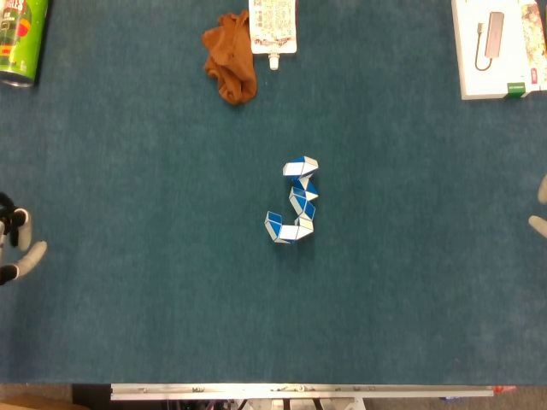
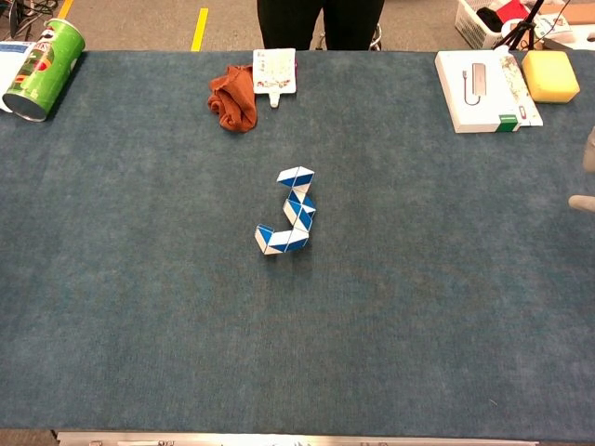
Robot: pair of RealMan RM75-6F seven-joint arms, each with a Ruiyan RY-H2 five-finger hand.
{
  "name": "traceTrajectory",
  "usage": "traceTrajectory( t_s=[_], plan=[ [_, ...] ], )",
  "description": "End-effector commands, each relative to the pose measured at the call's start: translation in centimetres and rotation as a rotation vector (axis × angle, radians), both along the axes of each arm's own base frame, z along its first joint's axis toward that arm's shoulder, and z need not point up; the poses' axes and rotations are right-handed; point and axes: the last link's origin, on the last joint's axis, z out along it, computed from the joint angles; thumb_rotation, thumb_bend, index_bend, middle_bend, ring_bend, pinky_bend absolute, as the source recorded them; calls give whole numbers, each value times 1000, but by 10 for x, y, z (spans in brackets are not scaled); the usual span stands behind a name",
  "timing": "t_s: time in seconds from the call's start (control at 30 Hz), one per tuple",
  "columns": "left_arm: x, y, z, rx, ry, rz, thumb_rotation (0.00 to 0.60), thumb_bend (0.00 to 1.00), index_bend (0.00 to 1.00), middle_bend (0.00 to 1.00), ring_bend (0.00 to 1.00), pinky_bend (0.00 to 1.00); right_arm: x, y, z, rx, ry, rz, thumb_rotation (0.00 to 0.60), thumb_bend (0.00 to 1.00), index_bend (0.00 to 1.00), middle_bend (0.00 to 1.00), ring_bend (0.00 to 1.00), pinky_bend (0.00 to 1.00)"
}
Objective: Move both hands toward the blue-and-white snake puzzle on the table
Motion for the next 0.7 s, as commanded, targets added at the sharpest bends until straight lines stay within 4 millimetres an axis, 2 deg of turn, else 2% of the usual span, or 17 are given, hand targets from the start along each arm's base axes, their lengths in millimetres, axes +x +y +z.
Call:
traceTrajectory(
  t_s=[0.03,0.1,0.17,0.3,0.47,0.53,0.7],
  plan=[
    [1,-1,0,-3,-4,4,600,196,856,865,595,295,0,0,-1,5,-15,-8,600,0,882,899,649,87],
    [1,-1,1,-5,-8,5,600,185,911,926,651,295,0,0,-1,13,-24,-15,600,0,966,953,705,88],
    [2,-1,1,-11,-16,12,600,143,951,968,690,295,1,-1,-2,20,-35,-20,600,0,993,981,729,89],
    [2,-2,2,-29,-37,22,600,27,997,1000,726,295,1,0,-2,43,-58,-32,600,0,1000,1000,742,92],
    [3,-2,1,-65,-57,20,600,0,1000,1000,746,299,1,0,-1,89,-78,-53,600,0,1000,1000,749,92],
    [4,-2,2,-74,-76,3,600,0,1000,1000,752,321,2,0,0,91,-79,-49,600,0,1000,1000,750,92],
    [4,-4,3,-91,-112,-24,600,0,1000,1000,753,448,4,1,0,104,-99,-24,591,0,1000,1000,752,92]
  ],
)
